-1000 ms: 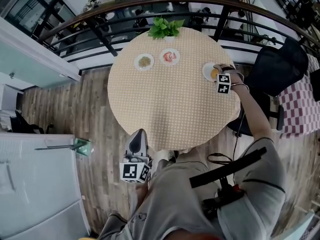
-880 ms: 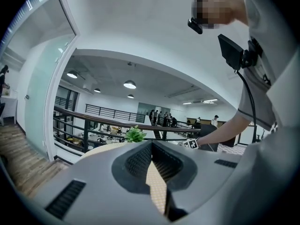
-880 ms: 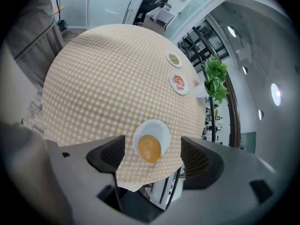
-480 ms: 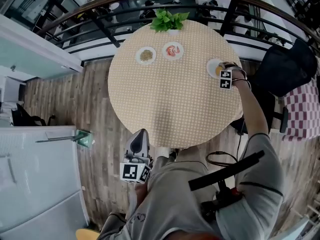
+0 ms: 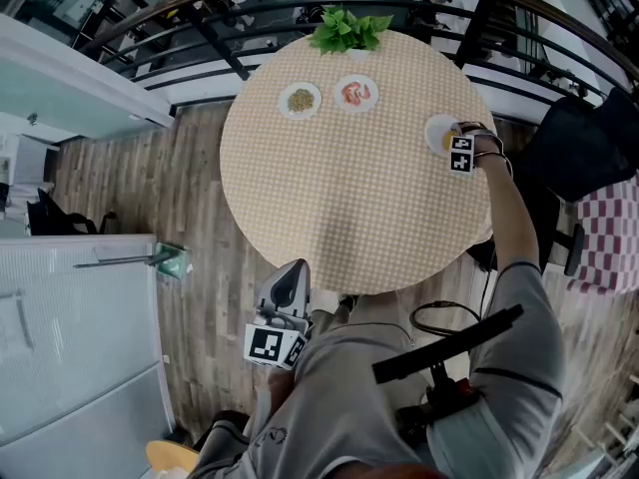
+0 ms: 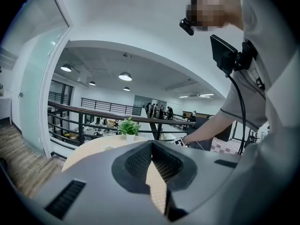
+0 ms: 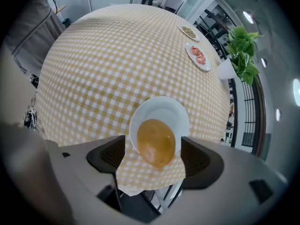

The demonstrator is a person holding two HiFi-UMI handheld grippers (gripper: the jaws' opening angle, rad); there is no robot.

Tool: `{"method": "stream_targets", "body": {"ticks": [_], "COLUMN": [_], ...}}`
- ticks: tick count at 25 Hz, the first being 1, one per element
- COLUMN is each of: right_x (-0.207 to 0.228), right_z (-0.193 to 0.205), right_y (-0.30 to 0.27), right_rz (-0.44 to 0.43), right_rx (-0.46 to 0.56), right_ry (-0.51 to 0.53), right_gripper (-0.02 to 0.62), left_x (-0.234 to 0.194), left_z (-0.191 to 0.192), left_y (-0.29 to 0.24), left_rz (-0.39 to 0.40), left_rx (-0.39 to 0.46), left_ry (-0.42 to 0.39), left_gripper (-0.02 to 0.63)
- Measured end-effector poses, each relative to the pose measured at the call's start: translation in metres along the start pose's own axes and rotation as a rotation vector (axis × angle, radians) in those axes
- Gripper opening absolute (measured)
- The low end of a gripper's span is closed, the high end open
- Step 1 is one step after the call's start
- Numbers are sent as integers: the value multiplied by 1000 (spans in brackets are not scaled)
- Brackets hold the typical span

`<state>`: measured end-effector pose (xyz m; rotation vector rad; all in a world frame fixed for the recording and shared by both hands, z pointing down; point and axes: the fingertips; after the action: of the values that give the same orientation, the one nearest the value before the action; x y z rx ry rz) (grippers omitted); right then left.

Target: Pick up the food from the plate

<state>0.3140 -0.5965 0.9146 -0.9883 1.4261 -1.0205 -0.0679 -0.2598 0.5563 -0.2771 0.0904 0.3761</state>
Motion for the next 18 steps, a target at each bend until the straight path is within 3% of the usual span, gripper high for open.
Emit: {"method": "stream_targets", "body": {"ticks": [18], "right_x": [4], "right_z": [8], "right_y": [-36], "right_rz": [-106], "right_rx": [-43], "right_ry": [78], "right_gripper": [376], "left_x": [-5], "left_z": [13], "left_y": [-5], "left_rz": [-59], "left_rx": [-41], "left_ry": [34], "left_gripper": [11]}}
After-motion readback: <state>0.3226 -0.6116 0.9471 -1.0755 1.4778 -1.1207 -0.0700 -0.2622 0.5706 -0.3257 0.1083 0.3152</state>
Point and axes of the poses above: the fingertips, and each gripper's own axes: y backward along the fingers, x to its right, z out of its underside, and after that the axes turned 3 degrees about -y, right-handed
